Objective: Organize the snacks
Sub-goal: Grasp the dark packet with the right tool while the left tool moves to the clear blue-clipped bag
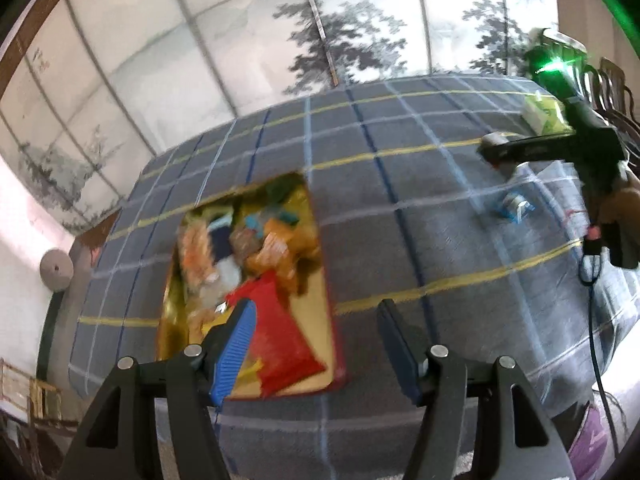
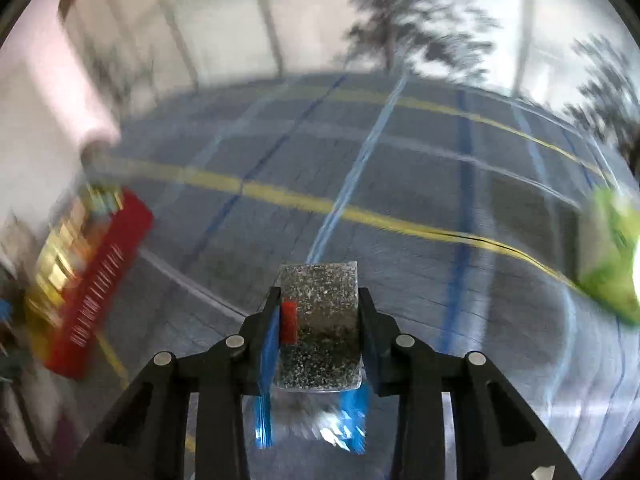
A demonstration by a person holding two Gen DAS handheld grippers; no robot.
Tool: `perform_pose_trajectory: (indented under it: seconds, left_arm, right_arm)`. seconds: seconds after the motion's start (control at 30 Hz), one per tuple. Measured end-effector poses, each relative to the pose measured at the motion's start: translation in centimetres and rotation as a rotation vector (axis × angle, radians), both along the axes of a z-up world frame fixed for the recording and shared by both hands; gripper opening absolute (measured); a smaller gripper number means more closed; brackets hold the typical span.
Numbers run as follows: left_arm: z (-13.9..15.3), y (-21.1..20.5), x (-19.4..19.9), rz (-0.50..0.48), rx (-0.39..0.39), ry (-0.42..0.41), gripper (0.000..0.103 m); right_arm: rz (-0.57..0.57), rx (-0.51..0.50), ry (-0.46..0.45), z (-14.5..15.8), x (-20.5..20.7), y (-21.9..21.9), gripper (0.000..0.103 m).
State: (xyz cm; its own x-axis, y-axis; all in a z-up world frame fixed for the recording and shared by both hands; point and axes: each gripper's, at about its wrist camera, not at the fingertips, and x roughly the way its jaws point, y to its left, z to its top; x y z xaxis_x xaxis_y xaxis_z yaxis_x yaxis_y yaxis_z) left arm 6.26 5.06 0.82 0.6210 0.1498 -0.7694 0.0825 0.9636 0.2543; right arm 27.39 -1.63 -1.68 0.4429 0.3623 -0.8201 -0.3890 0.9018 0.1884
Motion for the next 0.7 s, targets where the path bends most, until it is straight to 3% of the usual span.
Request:
perform_pose_trajectory:
  seconds: [0.13,0.33,0.4,0.53,0.7]
  left_arm:
    - [0.4,-3.1,1.5,-0.110,-0.053,-0.002,0.064]
    - [-0.2,-8.8,4.2,-0.376,-0.109,-0.021,0.064]
    - [-0.8,-10.5,5.1,-0.434,-0.073,-0.036,0.064]
    - [-3.4,-13.5,8.0,-0.555,-0.065,0.088,0.064]
    - [-5.5,-15.7,10.7,-0.571,-0.005,0.144,0.064]
  right_arm:
    - [-0.156,-0.041,-0.099,1.4,-3.9,-6.9,0.032]
    - [-0.325,-0.110,-0.122,0.2,-7.7,-14.3,0.033]
    - [-0.350,-0.097,-0.114,-0.3,-7.9,-15.6,0.033]
    - [-0.371,-0.074,-0.135,-0.7,-8.1,-16.6,0.033]
    - [-0.381,-0.028,-0.141,-1.4,-8.1,-17.2,0.033]
